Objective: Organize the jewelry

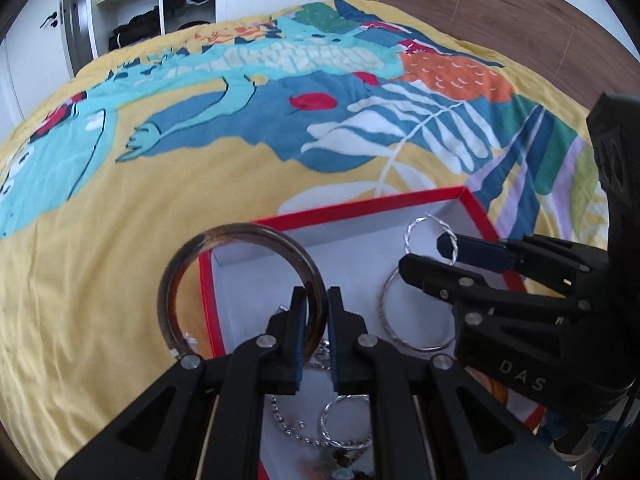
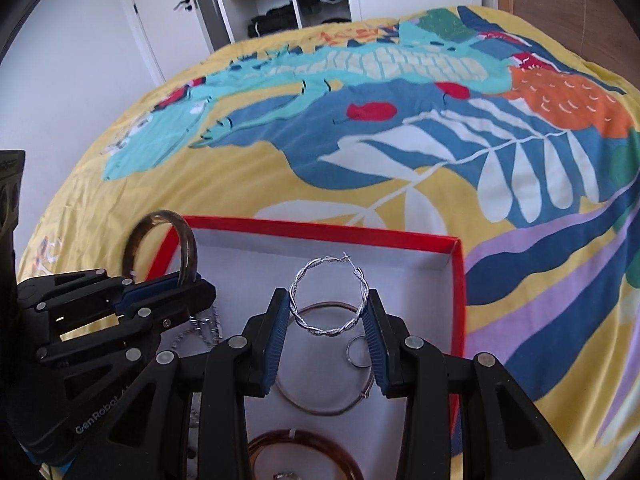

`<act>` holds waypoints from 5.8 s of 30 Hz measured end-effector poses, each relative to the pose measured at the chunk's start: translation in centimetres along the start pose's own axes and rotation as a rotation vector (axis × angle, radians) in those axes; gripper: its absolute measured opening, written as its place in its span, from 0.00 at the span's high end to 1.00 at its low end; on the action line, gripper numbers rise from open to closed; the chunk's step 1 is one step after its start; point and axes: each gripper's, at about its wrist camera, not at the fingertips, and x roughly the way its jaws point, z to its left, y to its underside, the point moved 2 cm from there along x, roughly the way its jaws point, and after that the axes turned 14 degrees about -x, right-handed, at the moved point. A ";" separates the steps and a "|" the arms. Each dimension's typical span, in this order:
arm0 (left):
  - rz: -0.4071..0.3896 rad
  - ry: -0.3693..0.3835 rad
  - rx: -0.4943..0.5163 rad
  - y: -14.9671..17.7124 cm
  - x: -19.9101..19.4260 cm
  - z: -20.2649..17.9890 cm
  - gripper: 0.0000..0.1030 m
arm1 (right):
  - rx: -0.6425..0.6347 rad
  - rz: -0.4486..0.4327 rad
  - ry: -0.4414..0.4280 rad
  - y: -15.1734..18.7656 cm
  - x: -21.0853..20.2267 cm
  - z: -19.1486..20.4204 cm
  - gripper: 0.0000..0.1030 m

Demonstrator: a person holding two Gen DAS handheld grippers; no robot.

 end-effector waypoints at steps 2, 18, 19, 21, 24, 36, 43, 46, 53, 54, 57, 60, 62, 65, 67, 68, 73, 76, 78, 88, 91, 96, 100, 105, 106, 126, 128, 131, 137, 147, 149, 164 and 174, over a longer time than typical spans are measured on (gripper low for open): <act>-0.004 0.001 -0.002 0.3 0.3 0.3 0.91 | 0.001 0.016 0.010 0.2 0.5 -0.2 0.64; -0.043 0.042 0.026 0.9 0.2 0.4 0.89 | -0.002 0.058 0.046 0.7 1.7 -0.7 0.63; -0.042 0.048 0.025 0.9 0.2 0.4 0.89 | 0.002 0.052 0.038 0.8 1.6 -0.8 0.63; -0.042 0.049 0.028 1.0 0.1 0.4 0.89 | 0.003 0.048 0.031 0.7 1.5 -0.8 0.63; -0.042 0.045 0.030 1.0 0.2 0.4 0.89 | -0.003 0.048 0.036 0.6 1.3 -0.6 0.62; -0.007 0.068 0.024 1.2 0.4 0.5 0.81 | 0.001 0.035 0.059 0.6 -0.1 -1.2 0.54; -0.018 0.065 -0.009 1.2 -0.5 0.6 0.63 | 0.054 -0.032 0.067 1.1 -3.5 -1.8 0.54; -0.023 0.073 0.005 1.2 -1.2 -0.1 0.63 | 0.082 -0.063 0.068 1.5 -5.5 -2.0 0.53; -0.051 0.086 0.028 1.6 -4.9 -2.0 0.63 | 0.094 -0.086 0.103 3.1 -9.6 -1.3 0.50; -0.058 0.086 0.027 1.7 -5.8 -2.1 0.63 | 0.097 -0.088 0.105 3.4 -10.1 -1.1 0.50; -0.073 0.063 0.022 2.4 -8.4 -2.2 0.63 | 0.088 -0.094 0.117 4.4 -11.8 0.2 0.50; -0.098 0.022 0.019 3.4 -11.2 -1.9 0.58 | 0.089 -0.099 0.112 5.4 -13.4 1.8 0.49; -0.113 -0.004 0.012 4.1 -12.8 -1.5 0.57 | 0.090 -0.103 0.106 6.0 -14.4 2.8 0.49; -0.132 -0.048 -0.007 5.4 -15.9 -0.6 0.56 | 0.087 -0.107 0.090 6.9 -15.9 4.8 0.46; -0.144 -0.088 -0.022 6.7 -18.1 0.3 0.55 | 0.084 -0.109 0.083 7.4 -16.8 6.2 0.46; -0.145 -0.106 -0.026 7.3 -18.9 0.7 0.52 | 0.083 -0.112 0.077 7.7 -17.3 7.0 0.46; -0.153 -0.165 -0.060 10.3 -22.9 2.8 0.47 | 0.077 -0.123 0.055 8.6 -19.1 10.6 0.45; -0.173 -0.202 -0.080 12.0 -25.6 4.3 0.45 | 0.058 -0.133 0.044 9.0 -20.4 13.1 0.45; -0.185 -0.220 -0.094 12.8 -27.0 5.2 0.44 | 0.044 -0.140 0.040 9.1 -21.2 14.6 0.44; -0.236 -0.278 -0.146 16.7 -32.4 8.5 0.39 | -0.025 -0.169 0.030 10.0 -24.2 20.0 0.34; -0.247 -0.285 -0.159 17.8 -33.4 9.2 0.39 | -0.037 -0.175 0.022 10.5 -24.8 21.2 0.32; -0.268 -0.306 -0.189 19.6 -35.1 10.5 0.39 | -0.052 -0.187 0.021 11.2 -25.6 22.7 0.30; -0.285 -0.334 -0.223 21.0 -36.4 11.7 0.39 | -0.054 -0.188 0.027 11.9 -26.0 23.5 0.26; -0.303 -0.353 -0.252 22.5 -38.0 12.8 0.39 | -0.062 -0.186 0.033 12.9 -26.5 24.6 0.24; -0.307 -0.355 -0.257 22.7 -38.3 12.9 0.39 | -0.063 -0.187 0.034 13.0 -26.7 24.7 0.24; -0.357 -0.362 -0.301 25.1 -40.5 14.0 0.39 | -0.096 -0.222 0.053 14.8 -28.9 26.1 0.15; -0.354 -0.369 -0.306 25.2 -40.3 14.1 0.39 | -0.094 -0.223 0.056 14.9 -28.8 26.1 0.14; -0.346 -0.374 -0.316 25.3 -39.9 14.6 0.39 | -0.096 -0.223 0.068 15.0 -28.5 26.0 0.08; -0.320 -0.383 -0.325 25.4 -38.6 15.5 0.39 | -0.100 -0.211 0.068 15.2 -27.3 25.9 0.00; -0.258 -0.408 -0.361 26.1 -36.0 16.9 0.39 | -0.092 -0.166 0.075 16.1 -25.0 25.2 0.00; -0.245 -0.411 -0.360 26.3 -35.4 17.0 0.39 | -0.088 -0.161 0.074 16.1 -24.8 25.0 0.00; -0.211 -0.416 -0.351 26.4 -33.5 17.1 0.39 | -0.054 -0.129 0.074 16.5 -23.0 23.8 0.00; -0.206 -0.419 -0.340 26.6 -32.9 17.0 0.39 | -0.054 -0.116 0.073 16.6 -22.5 23.9 0.00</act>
